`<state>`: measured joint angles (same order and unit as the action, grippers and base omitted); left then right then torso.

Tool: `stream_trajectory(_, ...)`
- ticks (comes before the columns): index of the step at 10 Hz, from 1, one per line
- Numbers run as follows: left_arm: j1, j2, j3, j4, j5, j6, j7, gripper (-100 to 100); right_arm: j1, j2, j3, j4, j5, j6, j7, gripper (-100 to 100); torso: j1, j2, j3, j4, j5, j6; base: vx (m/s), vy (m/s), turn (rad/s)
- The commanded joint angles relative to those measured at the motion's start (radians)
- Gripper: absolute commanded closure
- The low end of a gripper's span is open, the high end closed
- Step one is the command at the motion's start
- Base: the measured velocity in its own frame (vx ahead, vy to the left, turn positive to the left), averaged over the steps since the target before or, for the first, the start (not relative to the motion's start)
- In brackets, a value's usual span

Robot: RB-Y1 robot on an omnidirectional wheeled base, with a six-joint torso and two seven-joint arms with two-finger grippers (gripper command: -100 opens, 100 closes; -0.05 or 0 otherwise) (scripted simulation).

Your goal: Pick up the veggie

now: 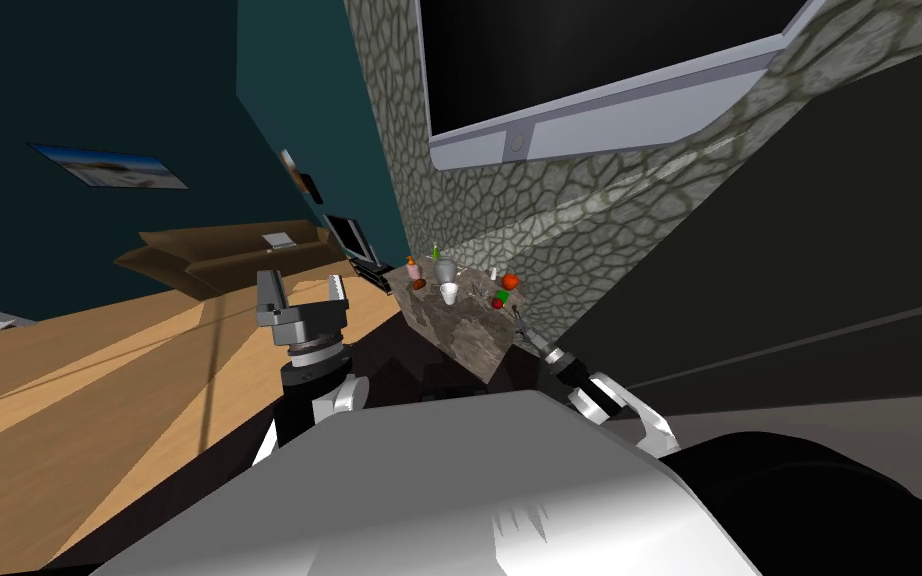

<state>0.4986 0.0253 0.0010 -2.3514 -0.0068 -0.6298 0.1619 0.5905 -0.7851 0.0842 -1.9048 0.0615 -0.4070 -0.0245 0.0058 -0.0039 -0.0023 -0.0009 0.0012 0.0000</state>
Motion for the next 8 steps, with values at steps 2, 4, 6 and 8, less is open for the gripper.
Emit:
stream_trajectory(2, 0.000, 0.000, 0.000, 0.000, 0.000, 0.000, 0.000, 0, 0.012, -0.082, 0.010, 0.062, 0.004, -0.002, 0.022, -100, -0.001, 0.000, 0.000, 0.000, 0.000, 0.000, 0.045, 0.096, -0.064)
stream_trajectory(4, 0.000, 0.000, 0.000, 0.000, 0.000, 0.000, 0.000, 0, 0.015, -0.146, 0.019, 0.110, 0.010, -0.002, 0.040, -100, 0.000, 0.000, 0.000, 0.000, 0.000, 0.000, 0.054, 0.096, -0.065)
stream_trajectory(6, 0.000, 0.000, 0.000, 0.000, 0.000, 0.000, 0.000, 0, 0.017, -0.207, 0.030, 0.163, 0.019, -0.002, 0.060, -100, 0.000, -0.001, 0.000, 0.000, 0.000, 0.000, 0.065, 0.098, -0.065)
stream_trajectory(8, 0.000, 0.000, 0.000, 0.000, 0.000, 0.000, 0.000, 0, 0.017, -0.264, 0.040, 0.230, 0.029, -0.003, 0.082, -100, 0.000, -0.001, -0.001, 0.000, 0.000, -0.001, 0.053, 0.117, -0.052)
